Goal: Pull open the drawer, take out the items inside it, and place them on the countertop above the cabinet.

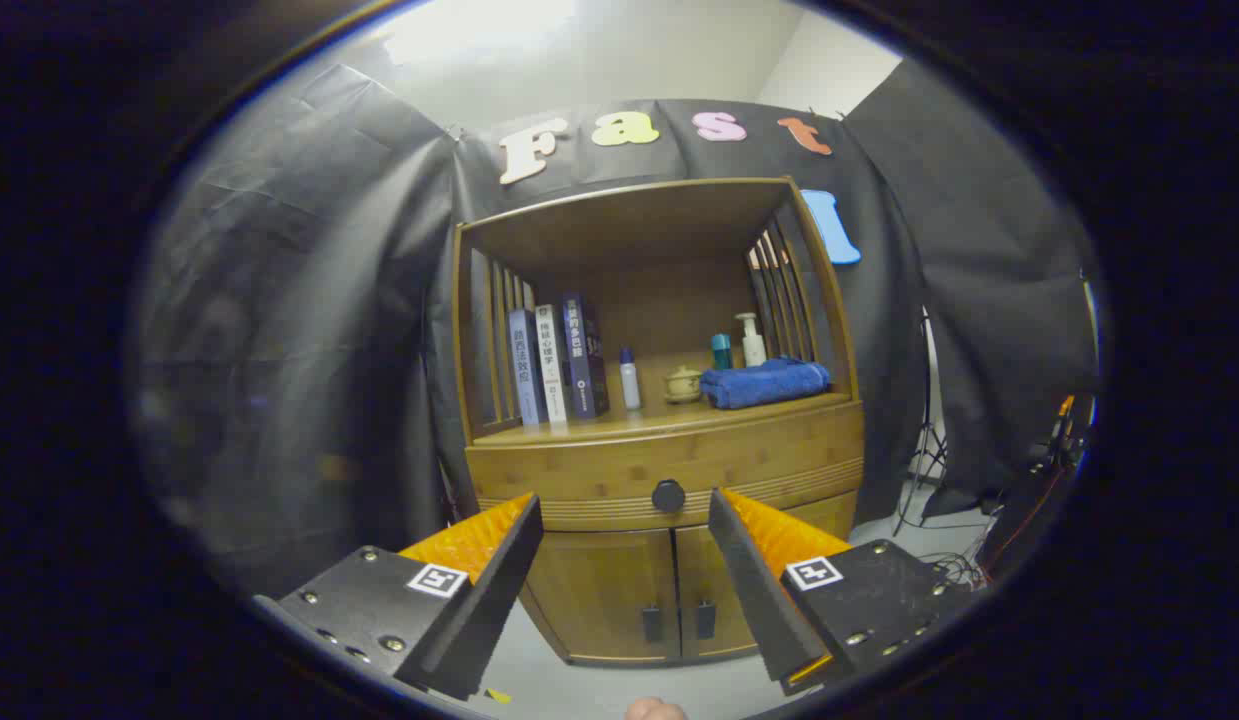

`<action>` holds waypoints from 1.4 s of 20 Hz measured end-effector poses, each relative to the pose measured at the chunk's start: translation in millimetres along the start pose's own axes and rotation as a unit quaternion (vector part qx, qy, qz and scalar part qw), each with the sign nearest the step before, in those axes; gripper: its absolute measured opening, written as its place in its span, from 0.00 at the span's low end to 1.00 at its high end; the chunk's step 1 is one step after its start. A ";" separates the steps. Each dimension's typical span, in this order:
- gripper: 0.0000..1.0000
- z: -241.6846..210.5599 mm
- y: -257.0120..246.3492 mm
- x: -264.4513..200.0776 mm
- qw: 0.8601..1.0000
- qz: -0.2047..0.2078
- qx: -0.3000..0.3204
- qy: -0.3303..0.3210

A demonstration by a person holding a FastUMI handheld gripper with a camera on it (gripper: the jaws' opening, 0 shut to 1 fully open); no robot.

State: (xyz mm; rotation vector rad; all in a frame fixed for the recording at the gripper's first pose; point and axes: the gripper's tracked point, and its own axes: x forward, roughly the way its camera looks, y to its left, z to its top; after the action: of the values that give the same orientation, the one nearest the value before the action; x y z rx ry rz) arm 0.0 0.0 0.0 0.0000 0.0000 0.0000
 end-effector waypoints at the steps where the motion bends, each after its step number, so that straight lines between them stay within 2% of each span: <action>1: 1.00 -0.5 -0.7 0.4 1.000 0.000 0.002 0.002; 17: 1.00 7.2 -6.6 15.5 1.000 -0.017 -0.016 -0.008; 22: 1.00 -7.6 -13.1 42.6 0.999 -0.027 -0.032 0.002; 28: 1.00 -36.5 -32.1 107.6 0.996 -0.051 -0.067 0.029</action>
State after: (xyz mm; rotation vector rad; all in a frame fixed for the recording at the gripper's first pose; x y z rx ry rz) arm 107.6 -32.1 -36.5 -0.1351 0.0584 -0.1012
